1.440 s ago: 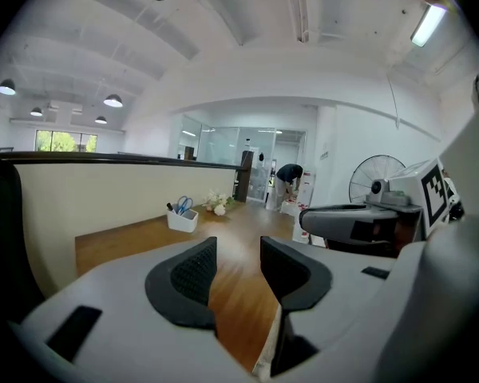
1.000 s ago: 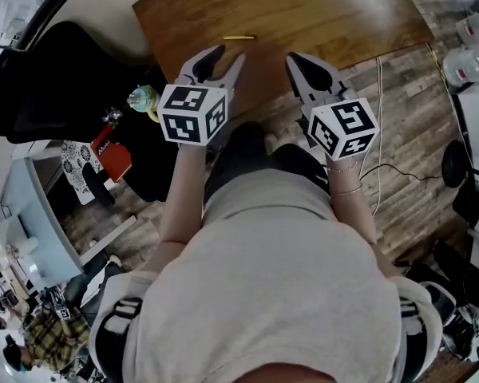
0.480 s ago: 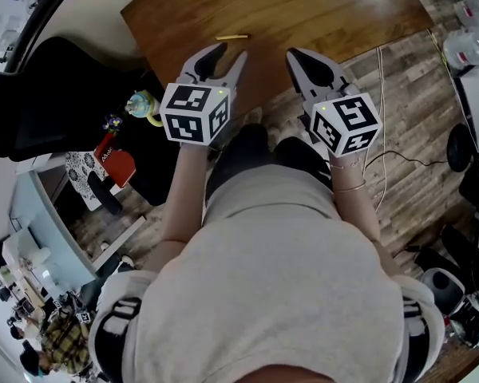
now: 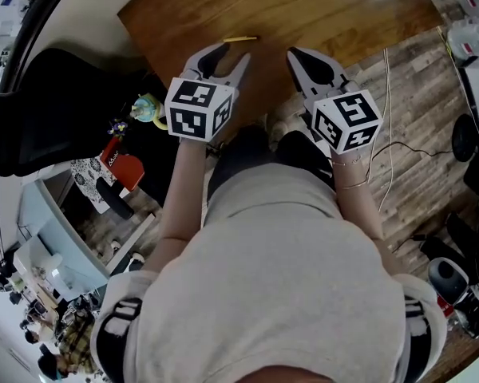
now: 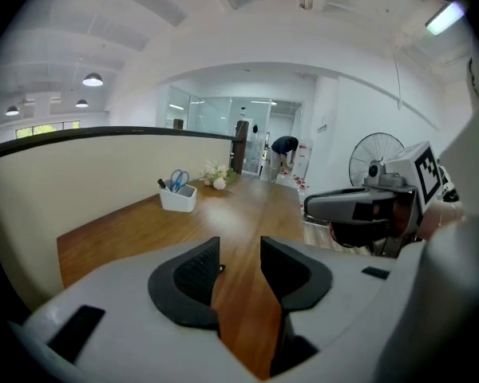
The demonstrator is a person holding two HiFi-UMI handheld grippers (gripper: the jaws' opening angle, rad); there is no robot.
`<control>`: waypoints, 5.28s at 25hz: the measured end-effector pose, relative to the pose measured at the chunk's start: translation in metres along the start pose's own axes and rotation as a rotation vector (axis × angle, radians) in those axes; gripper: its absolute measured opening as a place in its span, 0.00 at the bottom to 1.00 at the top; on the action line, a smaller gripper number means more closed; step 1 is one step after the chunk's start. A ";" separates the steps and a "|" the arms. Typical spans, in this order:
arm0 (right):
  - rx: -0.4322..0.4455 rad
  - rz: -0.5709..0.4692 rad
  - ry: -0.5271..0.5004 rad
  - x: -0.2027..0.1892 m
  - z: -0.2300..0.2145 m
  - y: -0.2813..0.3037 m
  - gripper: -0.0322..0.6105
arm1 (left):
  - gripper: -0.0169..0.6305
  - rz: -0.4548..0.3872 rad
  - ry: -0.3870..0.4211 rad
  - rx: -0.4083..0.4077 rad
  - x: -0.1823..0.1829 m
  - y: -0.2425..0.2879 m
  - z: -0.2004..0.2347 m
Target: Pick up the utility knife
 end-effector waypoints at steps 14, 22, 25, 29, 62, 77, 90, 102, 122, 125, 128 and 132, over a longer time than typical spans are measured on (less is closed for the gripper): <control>-0.061 0.080 0.056 -0.018 -0.010 0.049 0.06 | 0.32 0.165 0.237 -0.123 -0.007 0.038 0.048; -0.079 0.138 0.101 -0.038 -0.019 0.065 0.06 | 0.28 0.265 0.306 -0.180 -0.027 0.066 0.059; -0.084 0.160 0.110 -0.044 -0.024 0.076 0.06 | 0.26 0.304 0.334 -0.189 -0.034 0.082 0.068; -0.088 0.179 0.131 -0.052 -0.032 0.091 0.06 | 0.24 0.341 0.351 -0.229 -0.042 0.102 0.077; -0.084 0.270 0.219 -0.101 -0.057 0.113 0.06 | 0.15 0.524 0.436 -0.254 -0.090 0.167 0.095; -0.065 0.217 0.177 -0.083 -0.051 0.087 0.06 | 0.14 0.528 0.358 -0.195 -0.084 0.150 0.065; -0.032 0.125 0.105 -0.043 -0.044 0.061 0.06 | 0.14 0.351 0.280 -0.142 -0.037 0.110 0.028; -0.010 0.020 0.030 0.006 -0.030 0.045 0.06 | 0.14 0.141 0.229 -0.082 0.016 0.061 0.017; 0.035 -0.120 -0.142 0.083 -0.002 0.034 0.06 | 0.14 -0.187 0.154 -0.027 0.078 -0.012 0.022; 0.043 -0.138 -0.152 0.091 0.002 0.029 0.06 | 0.14 -0.245 0.133 -0.020 0.086 -0.021 0.018; 0.052 -0.154 -0.158 0.092 0.009 0.027 0.06 | 0.14 -0.288 0.096 -0.011 0.086 -0.029 0.020; 0.064 -0.169 -0.162 0.092 0.019 0.030 0.06 | 0.14 -0.323 0.071 -0.010 0.084 -0.037 0.021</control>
Point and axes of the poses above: the fingertips, and each gripper's own axes: y forward along the fingers, z to its left, x out of its top, the point moved 5 cm from there along -y, backward along the fingers, and after that the axes turned 7 degrees about -x, right-handed, at the moved point
